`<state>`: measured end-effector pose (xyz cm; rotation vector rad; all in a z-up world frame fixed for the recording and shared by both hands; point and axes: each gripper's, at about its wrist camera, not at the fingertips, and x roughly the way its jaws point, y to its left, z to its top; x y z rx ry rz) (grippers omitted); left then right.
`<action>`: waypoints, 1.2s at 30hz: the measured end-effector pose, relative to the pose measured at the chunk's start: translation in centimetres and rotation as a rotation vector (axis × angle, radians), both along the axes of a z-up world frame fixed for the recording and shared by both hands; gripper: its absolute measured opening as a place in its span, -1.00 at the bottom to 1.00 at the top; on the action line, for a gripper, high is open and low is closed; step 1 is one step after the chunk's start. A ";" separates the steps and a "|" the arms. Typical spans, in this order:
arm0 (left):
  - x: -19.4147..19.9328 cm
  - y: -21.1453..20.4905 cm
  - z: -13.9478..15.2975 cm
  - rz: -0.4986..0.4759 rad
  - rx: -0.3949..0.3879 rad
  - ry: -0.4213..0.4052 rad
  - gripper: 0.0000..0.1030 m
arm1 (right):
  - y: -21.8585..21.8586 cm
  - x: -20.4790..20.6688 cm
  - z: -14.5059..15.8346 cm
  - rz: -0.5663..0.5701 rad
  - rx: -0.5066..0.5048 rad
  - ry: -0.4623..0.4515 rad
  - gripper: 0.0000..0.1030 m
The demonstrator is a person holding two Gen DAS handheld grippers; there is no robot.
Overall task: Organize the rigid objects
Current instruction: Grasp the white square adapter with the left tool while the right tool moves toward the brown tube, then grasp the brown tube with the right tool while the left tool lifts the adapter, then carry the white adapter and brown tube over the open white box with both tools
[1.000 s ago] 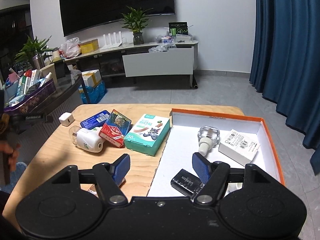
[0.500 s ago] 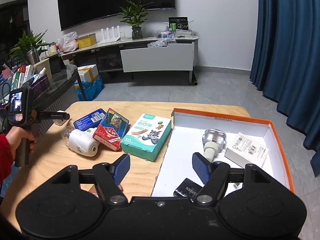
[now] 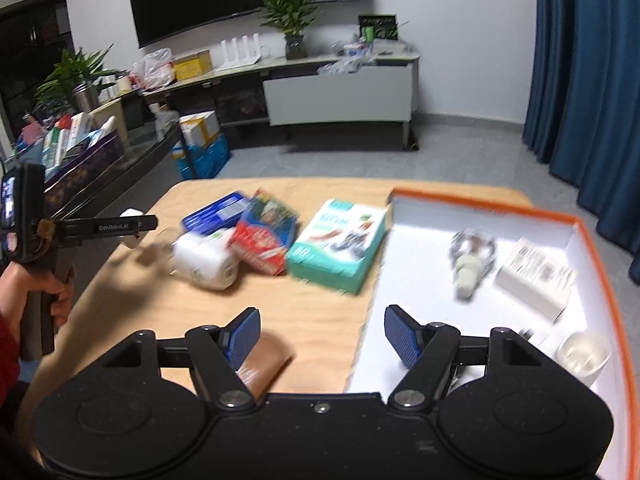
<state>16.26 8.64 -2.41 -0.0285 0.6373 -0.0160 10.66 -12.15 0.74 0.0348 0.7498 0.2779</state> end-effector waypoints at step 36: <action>-13.8 -8.4 3.9 -0.047 -0.084 -0.122 0.15 | 2.1 -8.9 1.0 -0.077 -0.012 -0.214 -0.12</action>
